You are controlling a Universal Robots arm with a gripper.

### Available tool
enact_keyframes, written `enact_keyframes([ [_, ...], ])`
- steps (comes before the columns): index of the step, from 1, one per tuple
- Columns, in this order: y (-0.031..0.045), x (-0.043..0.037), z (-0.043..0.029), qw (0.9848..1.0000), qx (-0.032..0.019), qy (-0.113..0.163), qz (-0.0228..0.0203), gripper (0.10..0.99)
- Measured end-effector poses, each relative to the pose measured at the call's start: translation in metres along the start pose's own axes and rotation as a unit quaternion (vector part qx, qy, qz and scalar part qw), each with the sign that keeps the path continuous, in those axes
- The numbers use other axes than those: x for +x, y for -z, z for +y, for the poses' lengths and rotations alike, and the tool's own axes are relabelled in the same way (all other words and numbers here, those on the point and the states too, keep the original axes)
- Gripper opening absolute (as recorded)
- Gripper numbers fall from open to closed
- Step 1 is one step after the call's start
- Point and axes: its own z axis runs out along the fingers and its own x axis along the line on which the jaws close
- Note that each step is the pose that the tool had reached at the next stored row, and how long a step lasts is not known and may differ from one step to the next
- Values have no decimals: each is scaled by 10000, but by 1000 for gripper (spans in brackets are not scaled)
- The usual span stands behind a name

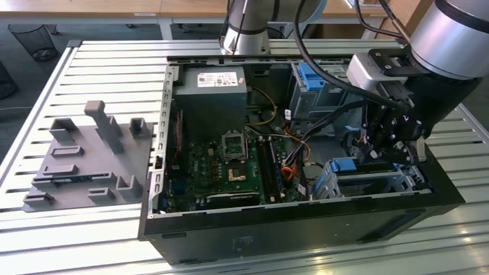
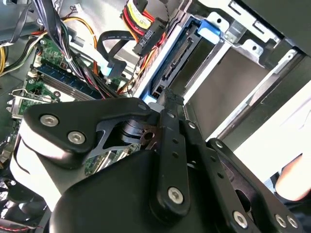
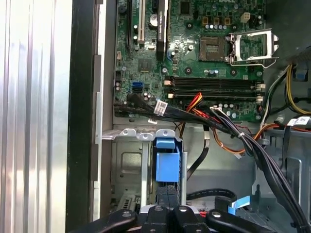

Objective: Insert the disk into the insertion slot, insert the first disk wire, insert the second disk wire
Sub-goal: 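Insert the first disk wire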

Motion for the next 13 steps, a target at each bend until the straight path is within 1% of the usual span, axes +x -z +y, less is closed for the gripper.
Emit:
enact_keyframes([
  [1,20,0,0,10000,0,0,-1,106],
  [2,61,-1,0,10000,0,0,-1,106],
  [6,134,-1,1,10000,0,1,0,106],
  [10,148,-3,-23,10000,0,0,-1,106],
  [13,150,-15,-91,10000,0,1,0,106],
])
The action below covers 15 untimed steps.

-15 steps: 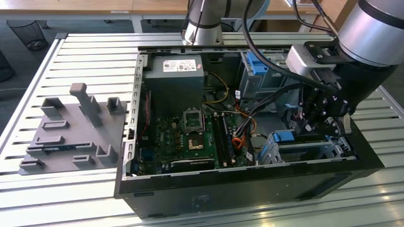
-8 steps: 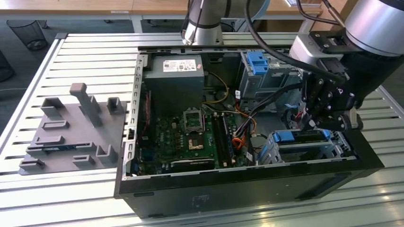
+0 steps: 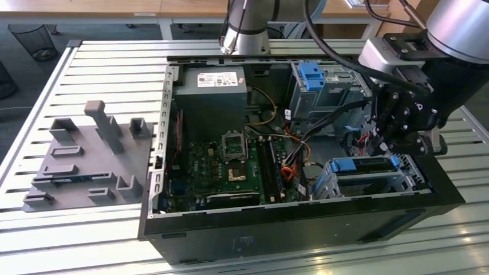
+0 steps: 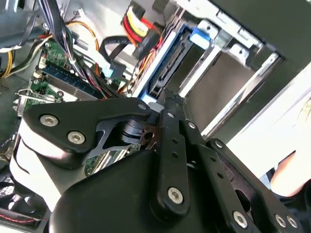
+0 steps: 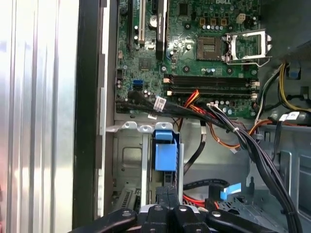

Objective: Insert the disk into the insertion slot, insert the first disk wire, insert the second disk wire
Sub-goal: 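Insert the first disk wire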

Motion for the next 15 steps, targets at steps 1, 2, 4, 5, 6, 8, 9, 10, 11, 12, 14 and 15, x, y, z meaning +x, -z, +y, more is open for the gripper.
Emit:
enact_keyframes([
  [1,0,-6,-24,10000,0,0,0,106],
  [2,0,-13,-45,10000,0,0,-1,106],
  [4,0,-36,-82,10000,0,0,0,106],
  [5,0,-52,-95,10000,0,0,0,106],
  [6,0,-71,-106,10000,0,0,0,106],
  [8,0,-106,-113,10000,0,-6,0,106],
  [9,0,-118,-114,10000,0,-17,0,106],
  [10,-1,-141,-116,10000,0,-47,-1,106],
  [11,-1,-152,-117,10000,1,-61,-1,106],
  [12,-1,-162,-117,10000,1,-75,-1,106],
  [14,-1,-184,-119,9999,1,-102,-1,106],
  [15,-1,-197,-119,9999,1,-112,-1,106],
])
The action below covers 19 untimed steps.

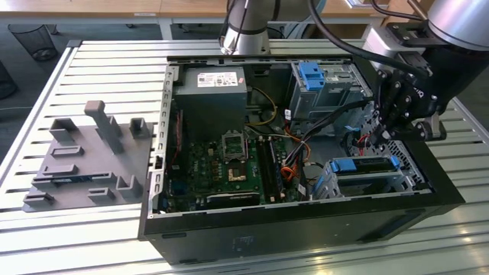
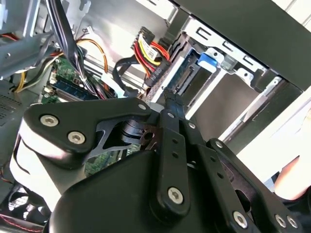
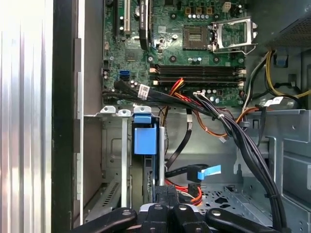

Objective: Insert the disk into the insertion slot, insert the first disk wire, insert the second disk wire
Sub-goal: 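Insert the first disk wire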

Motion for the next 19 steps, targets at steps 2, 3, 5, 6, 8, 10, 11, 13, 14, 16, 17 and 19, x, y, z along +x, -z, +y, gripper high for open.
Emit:
enact_keyframes([
  [2,0,-18,-4,10000,0,-27,0,106],
  [3,0,-26,-5,10000,0,-44,0,106],
  [5,0,-38,-11,10000,1,-90,-1,106],
  [6,0,-42,-13,9999,1,-119,-1,106],
  [8,0,-50,-18,9998,2,-178,-1,106],
  [10,0,-58,-22,9997,2,-237,-2,106],
  [11,-1,-63,-24,9996,3,-266,-3,114],
  [13,-1,-75,-29,9995,3,-313,-3,165],
  [14,0,-81,-31,9994,3,-333,-3,165],
  [16,-1,-90,-35,9993,4,-381,-4,235],
  [17,-1,-94,-37,9992,4,-410,-4,235],
  [19,-1,-102,-40,9989,4,-464,-5,251],
])
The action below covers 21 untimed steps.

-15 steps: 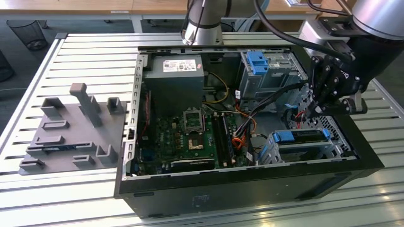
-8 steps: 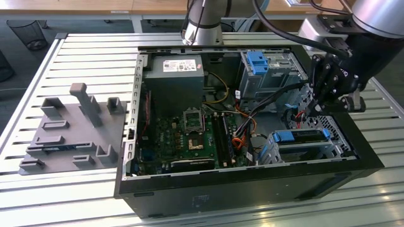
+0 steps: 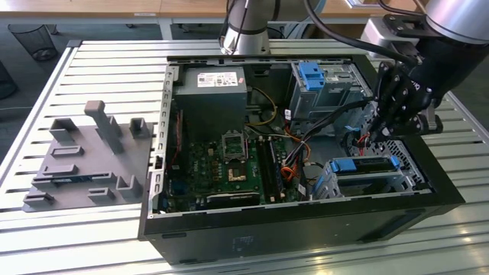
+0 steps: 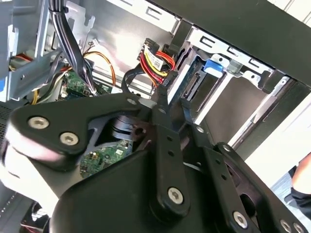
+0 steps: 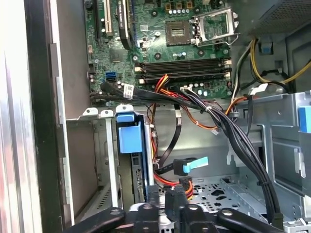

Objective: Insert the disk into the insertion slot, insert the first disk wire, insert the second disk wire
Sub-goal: 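Insert the first disk wire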

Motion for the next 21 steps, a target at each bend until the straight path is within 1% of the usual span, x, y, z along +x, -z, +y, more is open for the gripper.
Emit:
enact_keyframes([
  [1,0,-4,-1,10000,0,-28,0,251],
  [2,0,-9,-4,10000,0,-57,0,310],
  [9,-35,-39,-36,9997,2,-226,-3,310],
  [17,-81,-85,-44,9990,5,-458,-2,310],
  [18,-87,-87,-44,9988,6,-481,8,310],
  [19,-92,-88,-44,9988,9,-498,26,310],
  [21,-97,-89,-45,9986,22,-520,100,310],
])
